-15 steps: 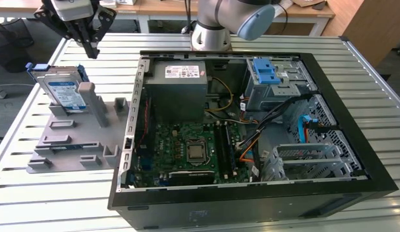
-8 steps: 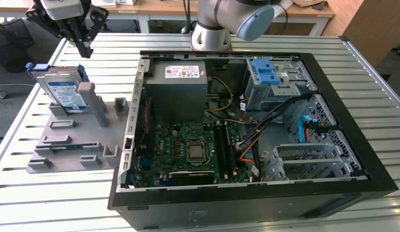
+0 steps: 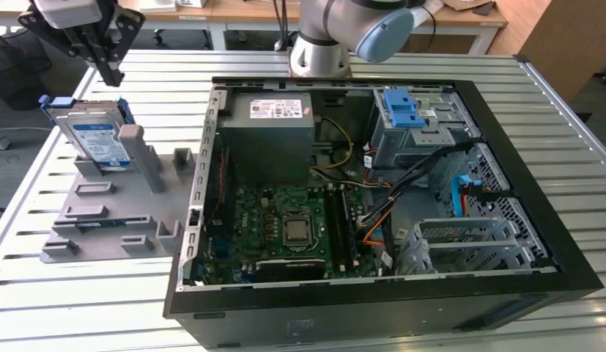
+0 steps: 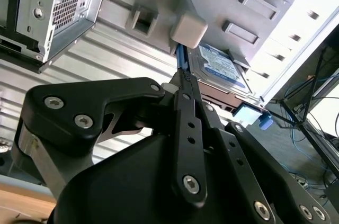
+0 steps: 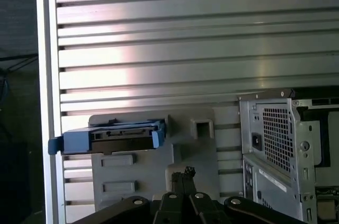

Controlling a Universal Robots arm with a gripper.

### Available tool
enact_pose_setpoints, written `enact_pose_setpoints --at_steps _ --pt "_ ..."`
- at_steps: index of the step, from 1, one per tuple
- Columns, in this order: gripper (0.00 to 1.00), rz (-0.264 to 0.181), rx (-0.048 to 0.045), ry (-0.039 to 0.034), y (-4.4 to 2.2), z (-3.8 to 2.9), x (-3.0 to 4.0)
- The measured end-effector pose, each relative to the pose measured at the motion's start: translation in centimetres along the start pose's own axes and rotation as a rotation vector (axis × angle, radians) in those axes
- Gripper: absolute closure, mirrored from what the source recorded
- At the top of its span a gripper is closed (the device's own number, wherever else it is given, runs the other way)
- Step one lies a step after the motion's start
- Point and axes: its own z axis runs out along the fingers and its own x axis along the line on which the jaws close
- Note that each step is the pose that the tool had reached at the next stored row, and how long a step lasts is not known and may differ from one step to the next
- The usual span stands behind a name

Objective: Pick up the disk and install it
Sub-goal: 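Reach for the disk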

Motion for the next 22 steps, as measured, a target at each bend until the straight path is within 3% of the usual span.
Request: enact_pose_setpoints --at_steps 16,19,22 --pt "0.89 0.0 0.0005 0.0 0.52 0.24 3.86" --pt "0.89 0.0 0.0095 -0.0009 0.55 0.29 4.32" --pt "0.89 0.0 0.0113 -0.0009 0.62 0.35 4.83"
